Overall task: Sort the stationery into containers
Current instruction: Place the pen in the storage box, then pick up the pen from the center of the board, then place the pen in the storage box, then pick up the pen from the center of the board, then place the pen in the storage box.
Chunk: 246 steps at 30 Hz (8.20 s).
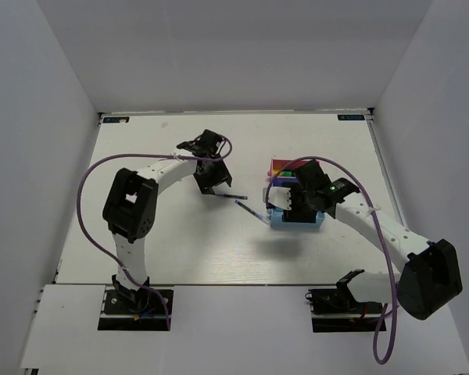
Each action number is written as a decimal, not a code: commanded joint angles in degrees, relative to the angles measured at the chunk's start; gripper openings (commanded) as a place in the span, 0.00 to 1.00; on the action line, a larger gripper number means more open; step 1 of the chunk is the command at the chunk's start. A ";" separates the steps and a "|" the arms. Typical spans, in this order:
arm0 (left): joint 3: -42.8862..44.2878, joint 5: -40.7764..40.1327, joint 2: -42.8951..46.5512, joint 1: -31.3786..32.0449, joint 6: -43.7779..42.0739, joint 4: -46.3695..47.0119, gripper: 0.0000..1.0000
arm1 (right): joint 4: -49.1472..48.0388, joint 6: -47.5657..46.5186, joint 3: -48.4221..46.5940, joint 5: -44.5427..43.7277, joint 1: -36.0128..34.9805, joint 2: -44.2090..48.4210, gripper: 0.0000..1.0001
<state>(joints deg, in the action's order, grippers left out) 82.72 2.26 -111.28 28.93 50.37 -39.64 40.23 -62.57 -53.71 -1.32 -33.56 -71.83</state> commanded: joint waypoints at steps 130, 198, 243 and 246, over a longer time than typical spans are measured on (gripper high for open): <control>11.60 20.25 2.46 21.26 -53.72 21.08 0.04 | 0.64 27.32 6.61 39.46 13.79 27.72 0.00; -50.46 6.44 77.27 -19.17 -32.97 0.53 1.00 | 8.10 42.09 -30.30 18.71 -17.15 -37.61 0.00; -50.46 7.23 76.57 -19.26 -33.41 0.79 1.00 | 5.04 -2.31 -8.69 19.60 9.39 -7.71 0.91; -50.55 7.32 76.31 -19.08 -33.41 0.79 1.00 | 5.38 0.24 -9.74 21.62 10.00 -6.39 0.91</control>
<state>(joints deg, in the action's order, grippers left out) 32.36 9.43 -34.83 10.09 17.43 -39.83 44.73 -64.95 -60.34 17.78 -24.36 -79.85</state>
